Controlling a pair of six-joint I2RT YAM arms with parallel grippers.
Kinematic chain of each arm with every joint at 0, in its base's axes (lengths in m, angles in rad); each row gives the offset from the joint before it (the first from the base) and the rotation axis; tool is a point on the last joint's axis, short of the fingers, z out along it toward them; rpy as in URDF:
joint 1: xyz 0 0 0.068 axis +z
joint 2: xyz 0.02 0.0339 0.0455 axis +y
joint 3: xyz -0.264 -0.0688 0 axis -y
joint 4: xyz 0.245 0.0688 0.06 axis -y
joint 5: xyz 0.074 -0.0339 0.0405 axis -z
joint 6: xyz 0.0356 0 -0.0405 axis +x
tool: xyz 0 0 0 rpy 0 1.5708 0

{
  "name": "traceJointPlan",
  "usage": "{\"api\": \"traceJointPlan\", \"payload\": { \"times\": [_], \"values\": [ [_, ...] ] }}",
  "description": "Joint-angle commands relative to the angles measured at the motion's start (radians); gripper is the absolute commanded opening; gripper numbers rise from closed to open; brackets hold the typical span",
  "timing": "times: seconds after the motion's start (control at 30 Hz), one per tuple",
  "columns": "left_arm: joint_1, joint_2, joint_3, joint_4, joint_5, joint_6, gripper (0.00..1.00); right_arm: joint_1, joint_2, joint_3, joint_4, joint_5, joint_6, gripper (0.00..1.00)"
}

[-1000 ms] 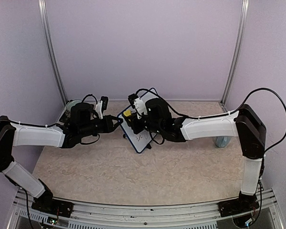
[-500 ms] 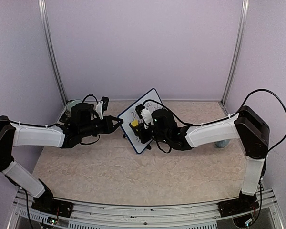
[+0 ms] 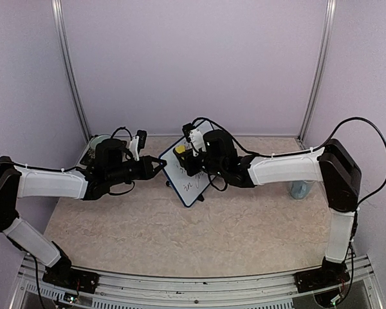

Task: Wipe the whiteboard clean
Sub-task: Erase the whiteboard at the center of the board.

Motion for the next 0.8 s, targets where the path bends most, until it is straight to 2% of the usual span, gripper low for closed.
{"api": "traceJointPlan", "payload": {
  "times": [0.0, 0.13, 0.5, 0.77],
  "values": [
    [-0.015, -0.008, -0.005, 0.006, 0.053, -0.003, 0.00, -0.010, 0.046, 0.061, -0.029, 0.009, -0.017, 0.17],
    [-0.015, -0.011, -0.007, 0.004, 0.052, -0.002, 0.00, -0.011, 0.057, 0.045, -0.038, 0.006, -0.010, 0.17],
    [-0.015, -0.010, -0.007, 0.008, 0.054, -0.005, 0.00, -0.011, -0.005, -0.138, 0.008, -0.022, 0.038, 0.16],
    [-0.015, -0.005, -0.005, 0.009, 0.054, -0.005, 0.00, -0.011, 0.012, -0.085, -0.008, -0.001, 0.018, 0.16]
  ]
}}
